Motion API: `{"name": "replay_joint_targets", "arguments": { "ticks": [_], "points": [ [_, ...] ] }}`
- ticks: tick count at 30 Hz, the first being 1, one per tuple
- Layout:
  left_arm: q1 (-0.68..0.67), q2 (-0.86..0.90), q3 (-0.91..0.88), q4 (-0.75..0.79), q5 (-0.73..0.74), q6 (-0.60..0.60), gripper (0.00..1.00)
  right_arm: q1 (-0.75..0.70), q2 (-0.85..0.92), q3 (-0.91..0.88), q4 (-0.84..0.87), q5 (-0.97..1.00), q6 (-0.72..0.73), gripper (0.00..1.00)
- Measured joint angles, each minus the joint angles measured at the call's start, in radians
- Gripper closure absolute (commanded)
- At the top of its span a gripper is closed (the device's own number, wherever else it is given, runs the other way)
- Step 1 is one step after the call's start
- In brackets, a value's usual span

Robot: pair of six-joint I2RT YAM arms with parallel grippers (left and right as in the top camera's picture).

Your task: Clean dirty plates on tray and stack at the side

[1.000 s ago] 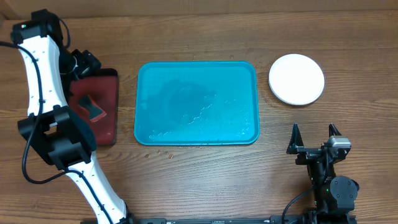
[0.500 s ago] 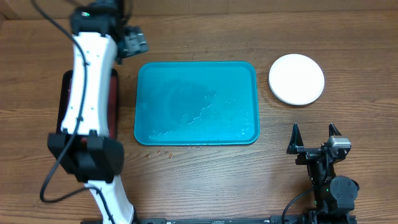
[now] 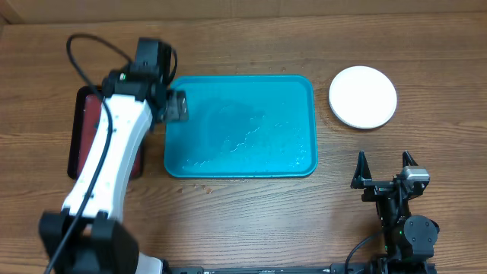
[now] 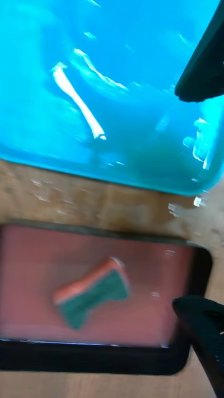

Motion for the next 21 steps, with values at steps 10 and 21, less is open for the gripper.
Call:
{"name": "replay_joint_targets", "arguments": {
  "ticks": [10,21],
  "points": [
    [0.002,-0.416,-0.281,0.042,0.000,0.040,0.00,0.000,0.000,0.000,0.000,0.001,0.000,0.00],
    [0.003,-0.905,-0.704,0.417,0.069,0.161,0.00,0.000,0.000,0.000,0.000,0.001,0.000,0.00]
  ]
}}
